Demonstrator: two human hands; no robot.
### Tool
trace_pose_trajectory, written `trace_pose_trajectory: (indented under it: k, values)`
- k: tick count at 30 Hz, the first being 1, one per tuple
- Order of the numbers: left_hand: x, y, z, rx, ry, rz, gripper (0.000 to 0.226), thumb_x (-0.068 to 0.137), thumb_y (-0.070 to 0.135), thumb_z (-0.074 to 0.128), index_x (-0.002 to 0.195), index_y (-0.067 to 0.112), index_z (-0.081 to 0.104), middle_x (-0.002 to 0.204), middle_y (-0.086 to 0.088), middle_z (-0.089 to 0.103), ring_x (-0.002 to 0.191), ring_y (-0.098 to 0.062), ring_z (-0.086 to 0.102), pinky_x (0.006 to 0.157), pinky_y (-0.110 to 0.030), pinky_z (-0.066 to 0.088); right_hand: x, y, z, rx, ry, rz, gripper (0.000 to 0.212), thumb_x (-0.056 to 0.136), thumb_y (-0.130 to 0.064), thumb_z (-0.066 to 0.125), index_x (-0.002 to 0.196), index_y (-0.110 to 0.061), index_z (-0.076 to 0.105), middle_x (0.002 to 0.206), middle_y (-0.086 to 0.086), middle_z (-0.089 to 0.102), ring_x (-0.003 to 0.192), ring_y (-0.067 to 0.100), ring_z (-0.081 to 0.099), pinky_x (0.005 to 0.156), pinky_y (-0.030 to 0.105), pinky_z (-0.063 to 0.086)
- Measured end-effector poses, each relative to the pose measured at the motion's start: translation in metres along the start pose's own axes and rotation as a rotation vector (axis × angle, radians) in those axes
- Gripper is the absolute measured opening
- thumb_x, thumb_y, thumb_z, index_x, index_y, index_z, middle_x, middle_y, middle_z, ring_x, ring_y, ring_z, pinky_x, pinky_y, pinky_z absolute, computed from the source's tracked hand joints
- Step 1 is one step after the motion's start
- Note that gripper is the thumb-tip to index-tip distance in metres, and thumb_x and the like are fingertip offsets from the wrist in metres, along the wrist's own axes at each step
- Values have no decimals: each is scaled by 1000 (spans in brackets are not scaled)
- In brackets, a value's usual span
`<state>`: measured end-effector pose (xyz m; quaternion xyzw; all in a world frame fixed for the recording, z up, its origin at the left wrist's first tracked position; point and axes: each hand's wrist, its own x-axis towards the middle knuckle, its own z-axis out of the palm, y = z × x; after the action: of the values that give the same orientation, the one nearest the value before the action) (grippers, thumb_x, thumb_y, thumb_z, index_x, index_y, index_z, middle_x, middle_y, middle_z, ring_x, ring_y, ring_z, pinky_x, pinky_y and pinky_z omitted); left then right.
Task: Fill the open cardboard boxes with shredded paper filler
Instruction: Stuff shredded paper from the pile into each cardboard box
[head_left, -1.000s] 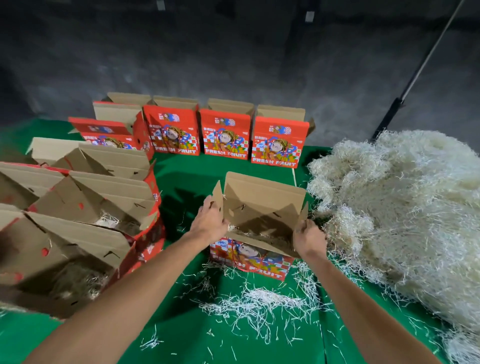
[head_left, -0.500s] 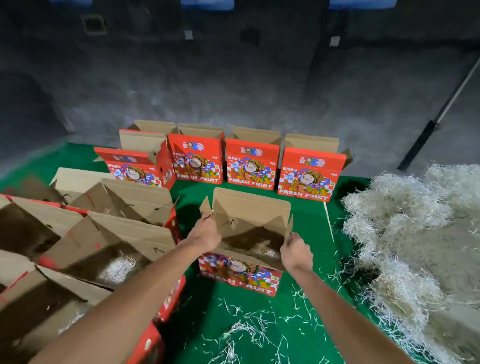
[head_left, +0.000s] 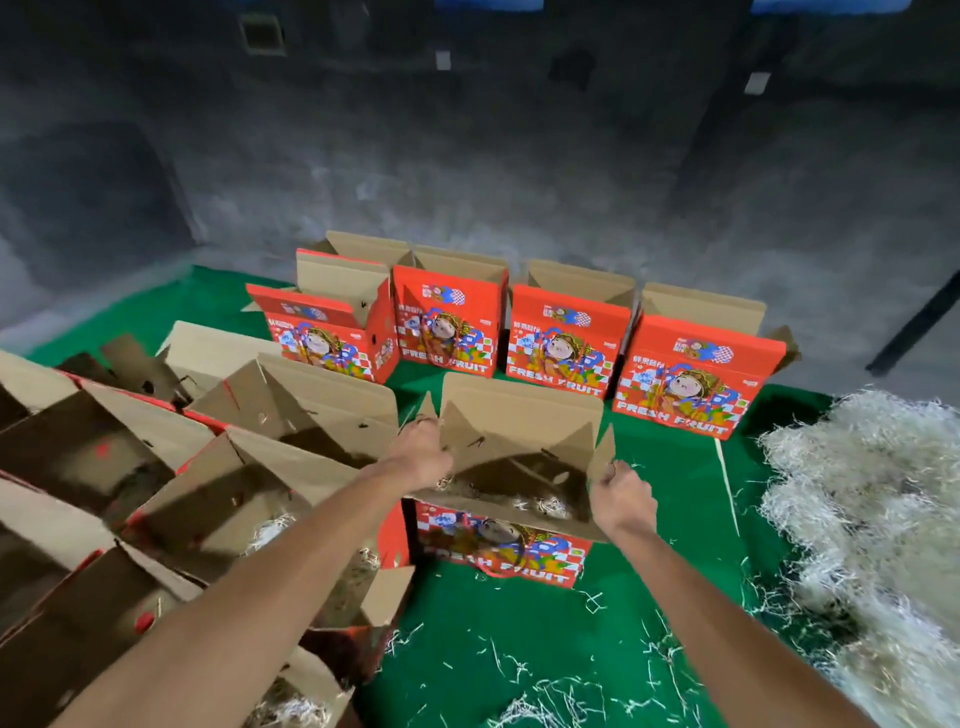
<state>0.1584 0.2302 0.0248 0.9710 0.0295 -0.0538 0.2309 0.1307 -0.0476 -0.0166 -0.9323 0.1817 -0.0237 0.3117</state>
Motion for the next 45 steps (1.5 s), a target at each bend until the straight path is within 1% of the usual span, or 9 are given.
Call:
trace_pose_trajectory:
  k: [4, 11, 21, 26, 30, 33, 38, 41, 45]
  values:
    - [2, 1, -2, -81, 26, 1, 39, 94, 26, 60, 131, 12, 55, 123, -5, 59, 108, -23, 61, 97, -38, 51, -5, -15, 16, 45, 14, 21, 25, 103, -27, 35, 93, -13, 52, 103, 20, 66, 84, 34, 60, 78, 37, 45]
    - [1, -6, -6, 54, 89, 12, 44, 95, 35, 58, 134, 16, 55, 129, -9, 62, 122, -29, 56, 109, -42, 41, -16, -31, 27, 17, -87, -102, 33, 106, -31, 32, 103, -11, 58, 102, 18, 68, 91, 36, 63, 82, 36, 47]
    - [6, -7, -3, 36, -82, -56, 58, 97, 45, 51, 148, 19, 40, 146, -8, 47, 134, -30, 43, 113, -48, 34, -39, -62, 48, 94, -183, -142, 36, 107, -34, 30, 111, -11, 58, 103, 17, 67, 97, 39, 62, 86, 40, 50]
    - [6, -2, 5, -37, -76, -28, 55, 97, 39, 55, 147, 21, 41, 147, -5, 48, 131, -26, 48, 107, -43, 42, -39, -93, 73, 190, -249, -125, 25, 105, -25, 38, 100, -9, 56, 95, 14, 68, 84, 30, 66, 79, 39, 54]
    - [12, -8, 3, -162, -103, -18, 46, 99, 31, 49, 145, 22, 44, 139, -6, 54, 94, -20, 66, 78, -29, 51, -42, -120, 94, 293, -343, -59, 35, 94, -32, 44, 113, -9, 60, 110, 16, 68, 101, 30, 66, 88, 34, 51]
    - [14, -13, -4, -166, -74, -28, 39, 101, 27, 47, 139, 17, 49, 138, -9, 57, 120, -26, 59, 99, -35, 46, -46, -138, 115, 361, -402, -40, 27, 98, -30, 47, 113, -12, 60, 111, 14, 69, 99, 29, 69, 89, 43, 57]
    - [12, -20, -5, -193, -61, -72, 22, 102, 24, 47, 122, 19, 54, 105, -6, 62, 107, -27, 61, 88, -33, 44, -53, -153, 135, 433, -455, -79, 27, 95, -32, 53, 112, -11, 58, 111, 14, 71, 98, 32, 71, 84, 49, 58]
    - [7, -18, -8, -209, -57, -81, 25, 102, 23, 47, 126, 18, 54, 118, -8, 64, 113, -27, 60, 95, -36, 46, -57, -158, 131, 496, -516, -91, 34, 93, -29, 54, 122, -11, 57, 115, 17, 69, 105, 36, 68, 87, 52, 57]
    - [-2, -5, -17, -237, -43, -57, 23, 101, 25, 48, 122, 17, 55, 121, -5, 64, 112, -23, 61, 97, -37, 49, -65, -152, 112, 604, -596, -104, 38, 92, -31, 50, 126, -17, 56, 101, 16, 74, 84, 31, 72, 77, 46, 60]
